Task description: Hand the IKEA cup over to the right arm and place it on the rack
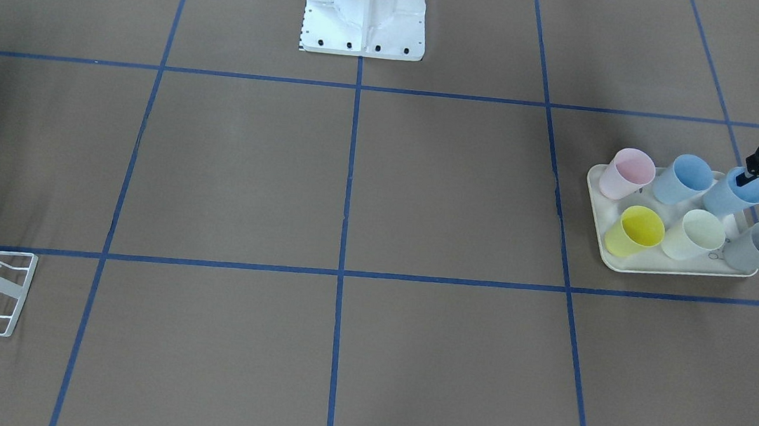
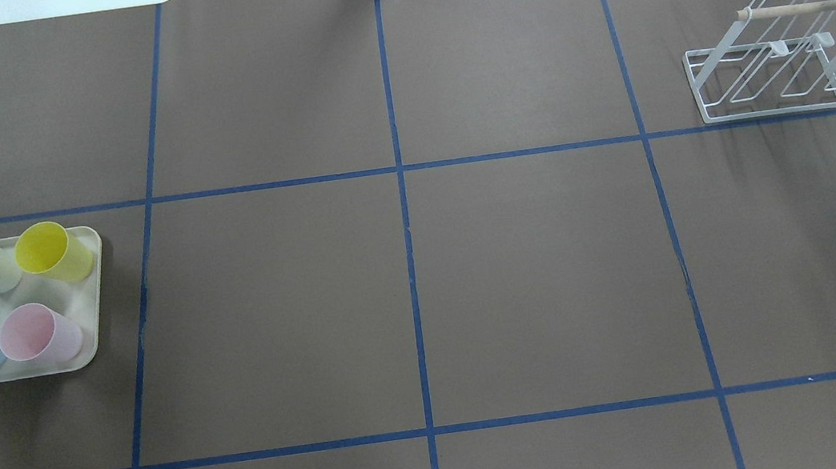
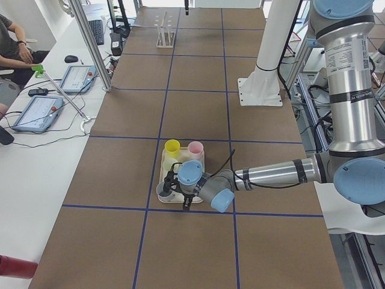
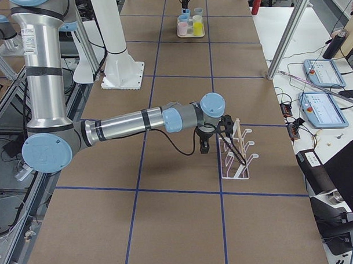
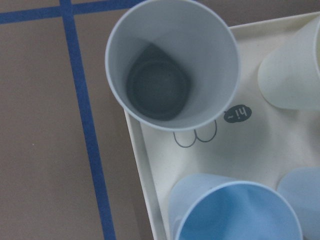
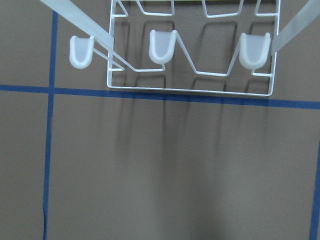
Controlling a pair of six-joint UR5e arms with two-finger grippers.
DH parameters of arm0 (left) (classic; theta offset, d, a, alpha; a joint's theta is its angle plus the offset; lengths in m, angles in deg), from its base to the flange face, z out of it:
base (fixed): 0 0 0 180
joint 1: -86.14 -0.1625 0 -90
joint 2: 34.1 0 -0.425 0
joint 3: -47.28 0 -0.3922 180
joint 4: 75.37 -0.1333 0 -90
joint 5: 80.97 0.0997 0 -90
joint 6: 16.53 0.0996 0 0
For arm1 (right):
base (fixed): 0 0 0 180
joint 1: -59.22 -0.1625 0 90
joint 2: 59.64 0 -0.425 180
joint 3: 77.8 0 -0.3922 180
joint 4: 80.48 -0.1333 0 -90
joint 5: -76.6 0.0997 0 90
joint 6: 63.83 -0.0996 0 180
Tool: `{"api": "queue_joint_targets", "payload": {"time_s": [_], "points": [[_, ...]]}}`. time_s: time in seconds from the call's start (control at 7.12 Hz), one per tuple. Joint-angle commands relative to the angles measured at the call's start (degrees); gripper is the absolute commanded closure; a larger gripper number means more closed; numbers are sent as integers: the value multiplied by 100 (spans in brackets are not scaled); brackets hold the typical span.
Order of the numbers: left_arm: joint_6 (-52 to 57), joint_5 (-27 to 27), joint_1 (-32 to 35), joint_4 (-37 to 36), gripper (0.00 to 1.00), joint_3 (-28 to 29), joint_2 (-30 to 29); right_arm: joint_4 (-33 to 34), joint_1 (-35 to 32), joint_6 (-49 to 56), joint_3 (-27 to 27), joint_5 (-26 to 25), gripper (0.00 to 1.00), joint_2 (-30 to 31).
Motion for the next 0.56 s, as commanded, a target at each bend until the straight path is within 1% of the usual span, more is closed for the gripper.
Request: {"api": "queue_joint_targets", "payload": {"time_s": [0.0, 0.14, 0.28, 0.42], "points": [[-42, -1, 5, -17, 98, -6, -13, -9, 1, 0, 9, 0, 0, 0], [-251, -27, 14, -95, 100, -32, -13, -9, 1, 0, 35, 9, 0, 0], [-871, -45, 40, -79, 100, -137, -5, -9, 1, -9, 87, 9, 0, 9], [-868, -54, 119, -87, 100, -443, 74, 0, 1, -78, 175, 18, 0, 18]]}}
